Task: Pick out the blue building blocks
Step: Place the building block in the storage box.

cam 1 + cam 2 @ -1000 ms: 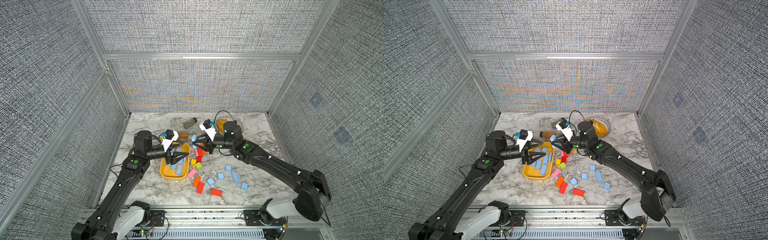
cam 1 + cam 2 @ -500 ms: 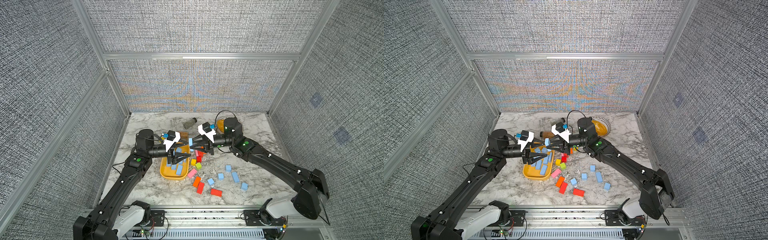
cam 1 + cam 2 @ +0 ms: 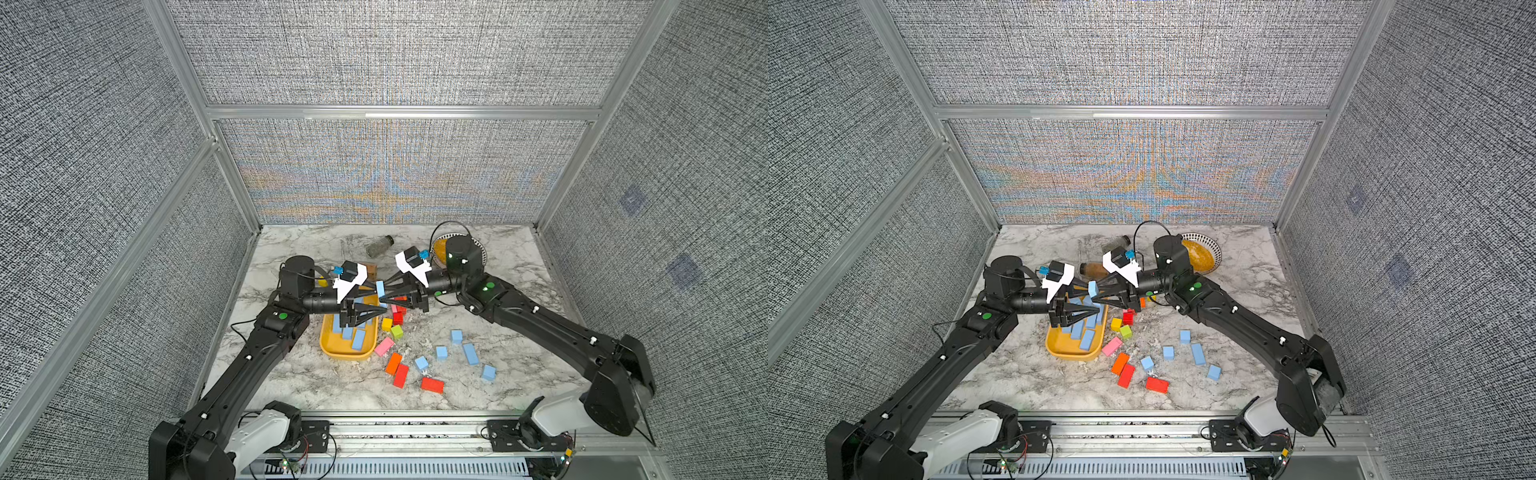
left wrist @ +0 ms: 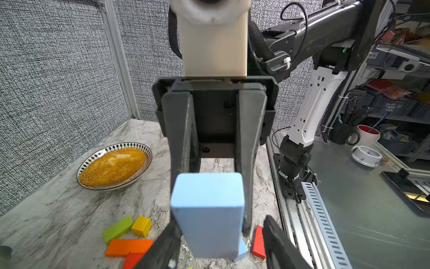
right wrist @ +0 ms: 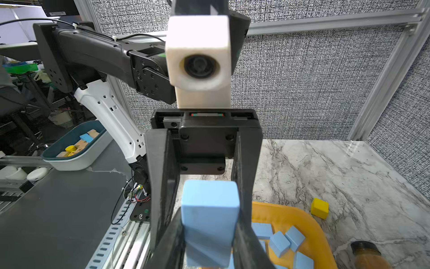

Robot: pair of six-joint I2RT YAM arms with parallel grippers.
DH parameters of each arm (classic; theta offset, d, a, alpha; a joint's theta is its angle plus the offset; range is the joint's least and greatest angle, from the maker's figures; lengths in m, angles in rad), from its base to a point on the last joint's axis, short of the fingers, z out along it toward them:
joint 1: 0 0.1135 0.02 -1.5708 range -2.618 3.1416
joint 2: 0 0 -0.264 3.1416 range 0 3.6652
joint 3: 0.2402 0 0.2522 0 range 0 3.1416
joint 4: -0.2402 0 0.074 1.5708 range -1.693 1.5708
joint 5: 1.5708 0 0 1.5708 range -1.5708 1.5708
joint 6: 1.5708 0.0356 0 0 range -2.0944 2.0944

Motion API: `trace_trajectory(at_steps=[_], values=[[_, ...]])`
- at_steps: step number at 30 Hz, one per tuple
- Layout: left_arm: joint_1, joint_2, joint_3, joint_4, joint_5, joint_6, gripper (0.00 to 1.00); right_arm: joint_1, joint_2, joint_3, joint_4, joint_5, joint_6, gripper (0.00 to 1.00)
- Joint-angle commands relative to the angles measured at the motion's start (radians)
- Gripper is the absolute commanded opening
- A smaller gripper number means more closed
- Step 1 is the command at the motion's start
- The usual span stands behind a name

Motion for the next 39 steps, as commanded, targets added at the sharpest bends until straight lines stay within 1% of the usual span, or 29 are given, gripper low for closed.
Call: trace_trajectory(at_steps=[1,3,9,11,14,18,20,22,24,26,28,29,32,35,39], values=[[-0.004,0.002,0.009,0.023,-0.002,-0.002,0.54,0.002,0.001,-0.002,0.037,-0.026,0.014,0.32],[-0.004,0.004,0.012,0.026,-0.003,-0.003,0.50,0.002,0.005,-0.002,0.037,-0.030,0.017,0.32],[-0.007,0.006,0.023,0.017,-0.021,0.000,0.31,0.002,0.006,-0.004,0.034,-0.034,0.021,0.34],[-0.008,0.007,0.029,0.006,-0.027,0.006,0.27,0.002,0.003,-0.005,0.031,-0.033,0.022,0.35],[-0.008,0.007,0.035,-0.022,-0.045,0.017,0.21,0.001,-0.004,-0.010,0.019,-0.003,0.024,0.48],[-0.008,0.006,0.049,-0.068,-0.109,-0.015,0.15,-0.003,-0.042,-0.048,0.045,0.106,0.042,0.63],[-0.008,0.003,0.051,-0.077,-0.156,-0.067,0.14,-0.006,-0.064,-0.072,0.072,0.175,0.071,0.69],[-0.008,0.002,0.050,-0.092,-0.229,-0.128,0.13,-0.010,-0.082,-0.089,0.064,0.247,0.082,0.72],[-0.009,0.013,0.056,-0.137,-0.368,-0.218,0.13,-0.009,-0.099,-0.105,0.037,0.331,0.092,0.73],[-0.009,0.035,0.074,-0.217,-0.494,-0.271,0.13,-0.009,-0.113,-0.122,0.016,0.425,0.115,0.74],[-0.010,0.061,0.083,-0.287,-0.580,-0.298,0.09,-0.009,-0.127,-0.142,0.005,0.496,0.147,0.74],[-0.010,0.071,0.080,-0.308,-0.620,-0.313,0.08,-0.009,-0.134,-0.157,0.007,0.516,0.159,0.73],[-0.013,0.126,0.082,-0.376,-0.717,-0.349,0.08,-0.009,-0.158,-0.204,0.032,0.569,0.226,0.73],[-0.024,0.221,0.122,-0.462,-0.780,-0.368,0.08,-0.007,-0.174,-0.237,0.035,0.612,0.279,0.73],[-0.048,0.334,0.199,-0.534,-0.846,-0.408,0.08,-0.004,-0.169,-0.215,-0.059,0.715,0.360,0.73]])
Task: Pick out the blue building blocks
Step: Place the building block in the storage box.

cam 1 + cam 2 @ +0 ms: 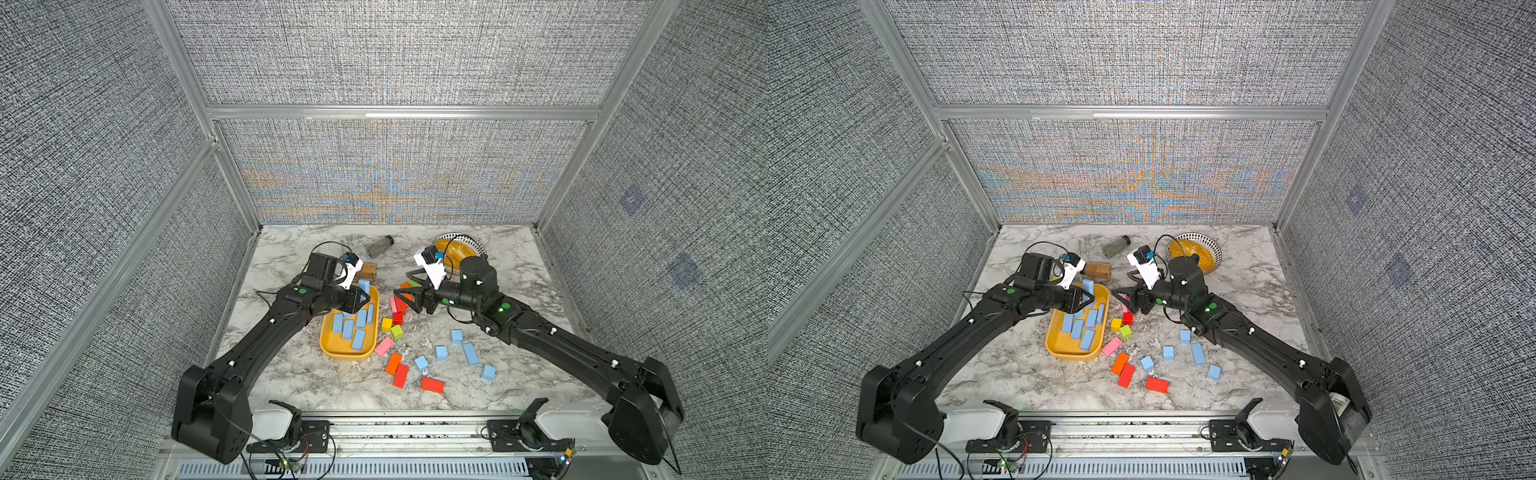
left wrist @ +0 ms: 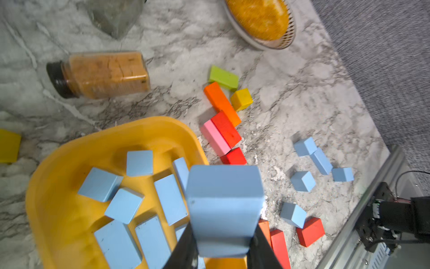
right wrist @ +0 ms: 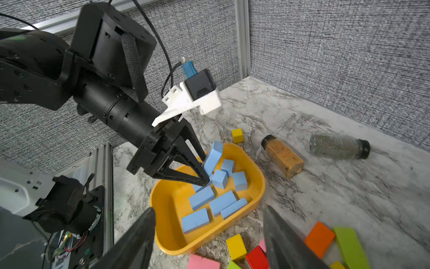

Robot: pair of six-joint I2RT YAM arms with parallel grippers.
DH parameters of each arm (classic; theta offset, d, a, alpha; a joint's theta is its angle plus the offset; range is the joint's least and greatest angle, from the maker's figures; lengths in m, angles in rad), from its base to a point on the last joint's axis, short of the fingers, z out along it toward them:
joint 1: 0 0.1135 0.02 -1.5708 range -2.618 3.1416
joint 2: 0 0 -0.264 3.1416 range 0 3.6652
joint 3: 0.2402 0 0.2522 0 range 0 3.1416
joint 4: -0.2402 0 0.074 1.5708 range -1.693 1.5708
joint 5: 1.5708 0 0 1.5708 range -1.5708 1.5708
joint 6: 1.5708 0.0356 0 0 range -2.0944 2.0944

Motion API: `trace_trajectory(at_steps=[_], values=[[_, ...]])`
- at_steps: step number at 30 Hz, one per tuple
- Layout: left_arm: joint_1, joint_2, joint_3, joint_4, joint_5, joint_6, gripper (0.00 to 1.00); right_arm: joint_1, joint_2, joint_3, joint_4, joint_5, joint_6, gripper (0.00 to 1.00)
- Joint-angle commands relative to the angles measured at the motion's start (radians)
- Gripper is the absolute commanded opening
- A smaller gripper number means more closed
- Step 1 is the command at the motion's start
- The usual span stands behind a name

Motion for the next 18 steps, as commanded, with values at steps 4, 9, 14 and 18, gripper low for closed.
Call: trace_trajectory(at_steps=[4,9,14,18], values=[[-0.025,0.156,0.096,-0.126,-0.119,-0.092,0.09,0.005,-0.006,0.013,-0.111,0.149,0.109,0.73],[-0.034,0.283,0.162,-0.118,-0.154,-0.138,0.15,0.016,-0.030,-0.036,-0.067,0.156,0.163,0.73],[-0.039,0.368,0.196,-0.124,-0.193,-0.154,0.22,0.024,-0.033,-0.065,-0.069,0.170,0.168,0.74],[-0.040,0.416,0.223,-0.134,-0.192,-0.156,0.25,0.025,-0.015,-0.055,-0.104,0.171,0.165,0.74]])
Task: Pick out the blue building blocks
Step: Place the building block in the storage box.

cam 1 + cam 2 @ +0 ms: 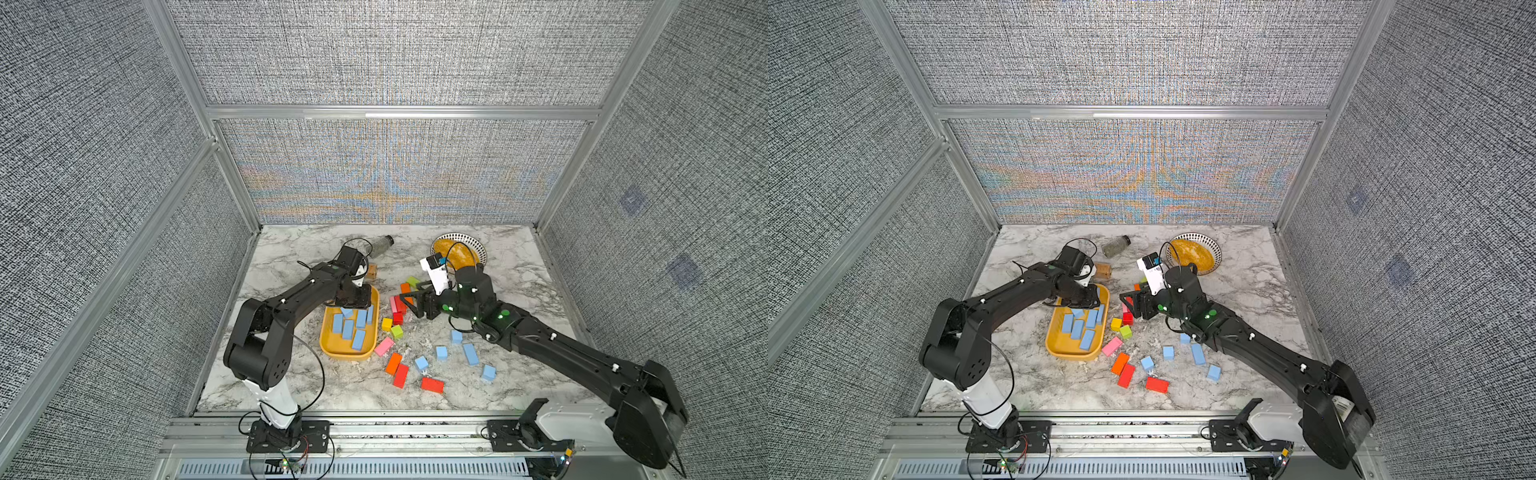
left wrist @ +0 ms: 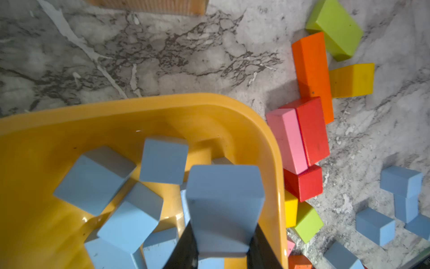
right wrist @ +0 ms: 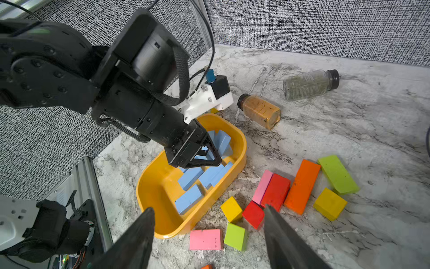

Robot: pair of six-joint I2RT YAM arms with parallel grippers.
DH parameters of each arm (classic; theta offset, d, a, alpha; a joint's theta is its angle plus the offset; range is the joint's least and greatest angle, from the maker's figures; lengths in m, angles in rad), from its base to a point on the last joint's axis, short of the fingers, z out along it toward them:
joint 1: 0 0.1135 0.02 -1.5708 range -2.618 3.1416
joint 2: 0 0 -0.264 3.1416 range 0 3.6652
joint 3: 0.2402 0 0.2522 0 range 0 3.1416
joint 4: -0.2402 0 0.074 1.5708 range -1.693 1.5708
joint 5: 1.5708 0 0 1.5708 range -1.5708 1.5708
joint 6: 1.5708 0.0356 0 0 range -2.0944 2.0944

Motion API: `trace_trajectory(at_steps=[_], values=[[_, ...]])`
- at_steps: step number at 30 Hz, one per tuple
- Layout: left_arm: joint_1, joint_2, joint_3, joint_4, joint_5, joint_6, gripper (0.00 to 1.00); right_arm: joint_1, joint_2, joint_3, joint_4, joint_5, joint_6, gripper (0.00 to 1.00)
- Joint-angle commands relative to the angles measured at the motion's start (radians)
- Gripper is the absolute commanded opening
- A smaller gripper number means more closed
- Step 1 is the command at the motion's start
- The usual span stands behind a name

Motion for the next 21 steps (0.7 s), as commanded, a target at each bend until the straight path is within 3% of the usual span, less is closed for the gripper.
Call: trace_trajectory(at_steps=[1,6,13,21], values=[[-0.002,0.020,0.018,-0.014,-0.014,-0.013,0.26,0.002,0.011,0.014,-0.030,0.015,0.000,0.74],[-0.004,0.024,0.021,-0.016,-0.014,-0.026,0.53,0.002,0.025,0.038,-0.066,0.034,-0.019,0.75],[-0.002,-0.037,0.002,0.008,-0.023,-0.012,0.59,-0.006,0.067,0.101,-0.157,0.063,0.014,0.76],[0.013,-0.231,-0.081,0.070,-0.052,0.051,0.72,-0.053,0.130,0.167,-0.317,0.118,0.152,0.74]])
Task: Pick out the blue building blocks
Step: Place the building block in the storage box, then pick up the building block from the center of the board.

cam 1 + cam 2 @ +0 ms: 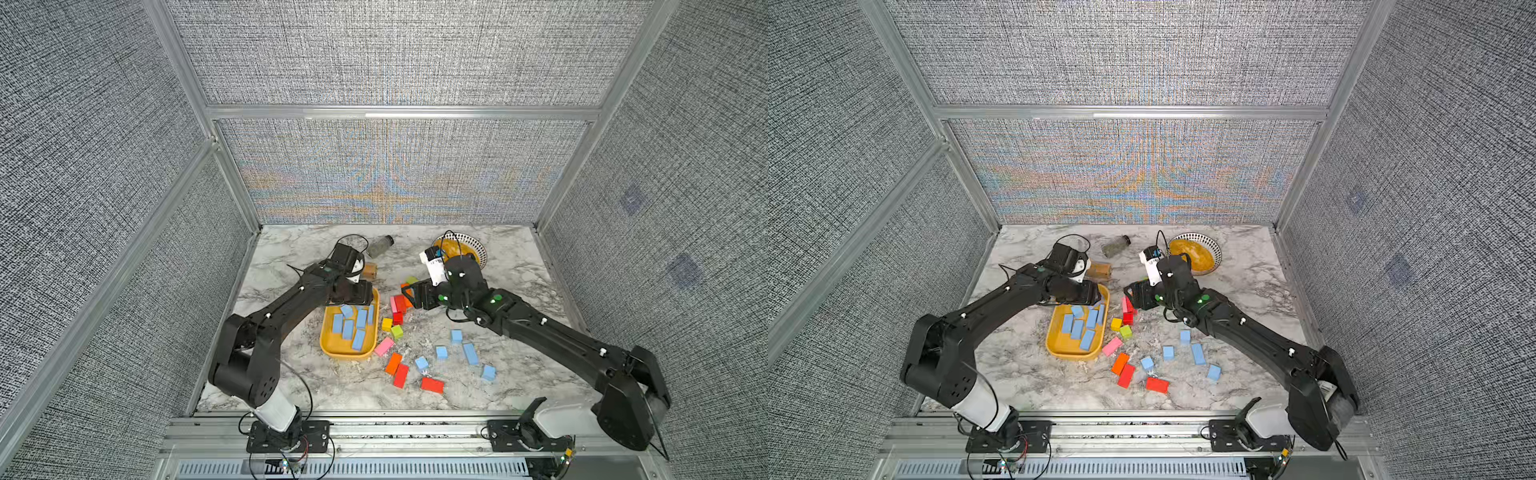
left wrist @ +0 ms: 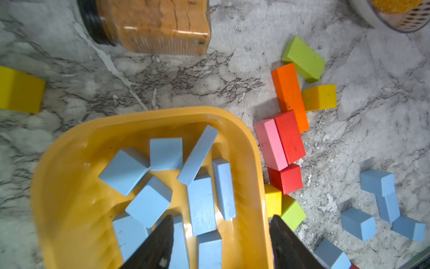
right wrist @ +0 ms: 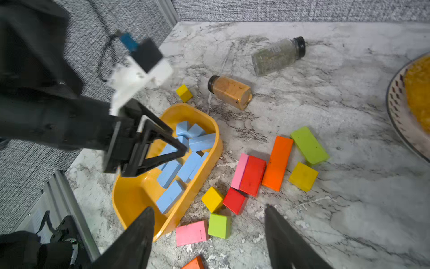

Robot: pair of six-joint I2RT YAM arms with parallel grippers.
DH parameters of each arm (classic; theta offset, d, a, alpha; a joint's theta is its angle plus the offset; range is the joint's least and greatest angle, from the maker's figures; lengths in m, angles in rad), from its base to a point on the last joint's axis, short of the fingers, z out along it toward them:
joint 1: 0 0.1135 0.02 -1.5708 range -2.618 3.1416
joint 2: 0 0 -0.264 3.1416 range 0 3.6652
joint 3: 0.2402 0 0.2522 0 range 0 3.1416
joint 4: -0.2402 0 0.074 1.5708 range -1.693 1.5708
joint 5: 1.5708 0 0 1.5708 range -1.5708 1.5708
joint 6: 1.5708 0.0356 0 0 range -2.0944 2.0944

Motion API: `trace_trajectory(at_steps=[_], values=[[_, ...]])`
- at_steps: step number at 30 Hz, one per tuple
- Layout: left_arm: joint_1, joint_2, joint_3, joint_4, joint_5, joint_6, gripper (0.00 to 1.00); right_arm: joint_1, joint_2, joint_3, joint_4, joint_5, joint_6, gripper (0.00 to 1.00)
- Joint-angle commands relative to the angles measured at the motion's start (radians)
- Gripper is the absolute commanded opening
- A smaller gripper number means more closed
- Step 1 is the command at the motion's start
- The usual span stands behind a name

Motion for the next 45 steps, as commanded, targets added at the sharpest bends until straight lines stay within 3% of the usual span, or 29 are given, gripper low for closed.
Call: trace_trajectory(at_steps=[1,9,15,22,27,37,39,43,45], values=[[0.011,-0.076,-0.037,0.046,-0.019,0.055,0.74,-0.022,0.024,0.015,-0.107,0.019,0.094,0.74],[0.100,-0.267,-0.185,0.097,0.022,0.073,0.77,-0.088,0.100,0.049,-0.327,0.029,0.236,0.65],[0.107,-0.391,-0.294,0.151,0.070,0.101,0.78,-0.143,0.115,0.043,-0.518,0.091,0.279,0.56],[0.109,-0.450,-0.370,0.215,0.155,0.076,0.76,-0.150,0.159,-0.014,-0.592,0.104,0.278,0.58],[0.116,-0.481,-0.384,0.220,0.148,0.089,0.76,-0.152,0.201,-0.029,-0.596,0.099,0.261,0.63],[0.122,-0.561,-0.439,0.227,0.142,0.111,0.76,-0.154,0.292,-0.010,-0.598,0.093,0.207,0.62],[0.124,-0.566,-0.444,0.229,0.143,0.113,0.76,-0.154,0.306,-0.007,-0.600,0.101,0.199,0.59],[0.127,-0.573,-0.449,0.234,0.148,0.117,0.75,-0.155,0.305,0.003,-0.596,0.126,0.185,0.40],[0.129,-0.580,-0.455,0.242,0.168,0.132,0.75,-0.155,0.279,0.011,-0.591,0.136,0.176,0.35]])
